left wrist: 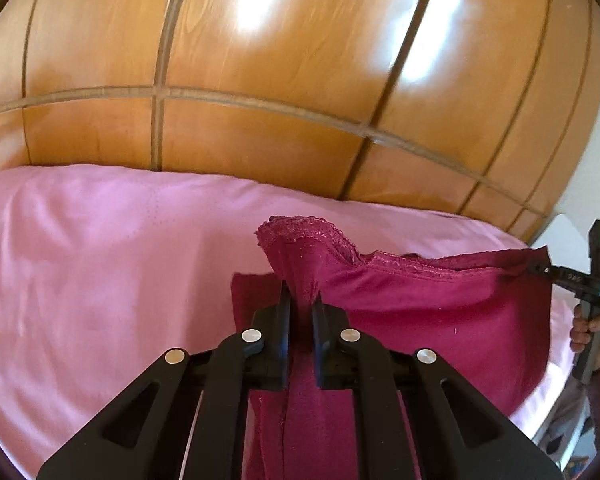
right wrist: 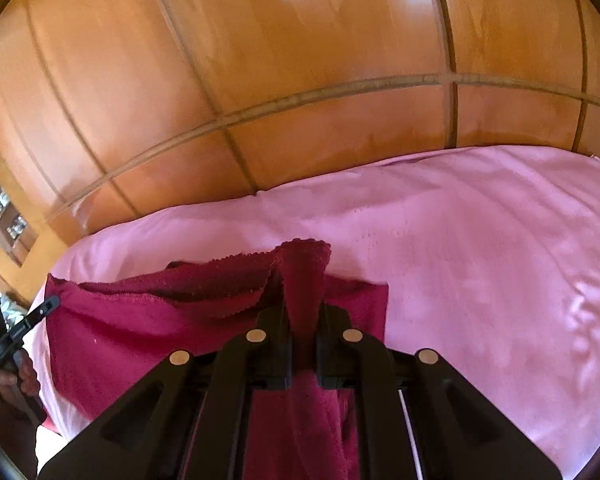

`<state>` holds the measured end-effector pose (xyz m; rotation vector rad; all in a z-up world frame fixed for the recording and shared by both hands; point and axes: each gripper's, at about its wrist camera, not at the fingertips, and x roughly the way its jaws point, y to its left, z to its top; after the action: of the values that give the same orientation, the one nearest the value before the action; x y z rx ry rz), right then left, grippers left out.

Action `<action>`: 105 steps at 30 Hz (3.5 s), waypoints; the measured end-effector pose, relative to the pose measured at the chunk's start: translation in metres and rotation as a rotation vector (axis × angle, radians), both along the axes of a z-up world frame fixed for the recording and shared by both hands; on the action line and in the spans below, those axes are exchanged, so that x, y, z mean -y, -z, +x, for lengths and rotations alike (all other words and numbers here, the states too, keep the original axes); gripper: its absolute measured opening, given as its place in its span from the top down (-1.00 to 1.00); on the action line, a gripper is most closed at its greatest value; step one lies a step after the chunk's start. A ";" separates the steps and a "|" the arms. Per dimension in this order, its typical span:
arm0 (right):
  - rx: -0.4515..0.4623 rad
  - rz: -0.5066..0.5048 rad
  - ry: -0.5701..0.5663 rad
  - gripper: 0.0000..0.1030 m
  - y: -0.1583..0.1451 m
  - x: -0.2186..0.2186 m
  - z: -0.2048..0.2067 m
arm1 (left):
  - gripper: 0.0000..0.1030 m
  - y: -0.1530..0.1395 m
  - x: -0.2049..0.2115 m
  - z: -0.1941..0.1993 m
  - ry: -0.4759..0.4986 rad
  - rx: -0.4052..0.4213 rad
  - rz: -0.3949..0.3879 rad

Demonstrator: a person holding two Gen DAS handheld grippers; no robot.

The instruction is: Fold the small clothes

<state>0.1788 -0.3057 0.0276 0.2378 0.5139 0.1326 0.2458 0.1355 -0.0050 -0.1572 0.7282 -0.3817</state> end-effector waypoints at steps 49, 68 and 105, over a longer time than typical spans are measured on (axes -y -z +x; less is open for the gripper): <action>-0.217 -0.049 -0.318 0.82 0.128 0.022 -0.182 | 0.76 0.082 -0.059 -0.141 0.112 -0.258 -0.142; -0.124 -0.068 -0.101 -0.12 0.094 0.016 -0.149 | 0.16 0.063 -0.056 -0.141 0.023 -0.192 -0.108; -0.049 -0.018 0.220 -0.38 0.096 0.015 -0.059 | 0.58 0.072 -0.002 -0.096 -0.153 -0.079 0.092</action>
<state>0.1201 -0.3204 -0.0679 0.2790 0.5344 -0.0919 0.1497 0.1373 -0.0771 -0.1404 0.8048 -0.1966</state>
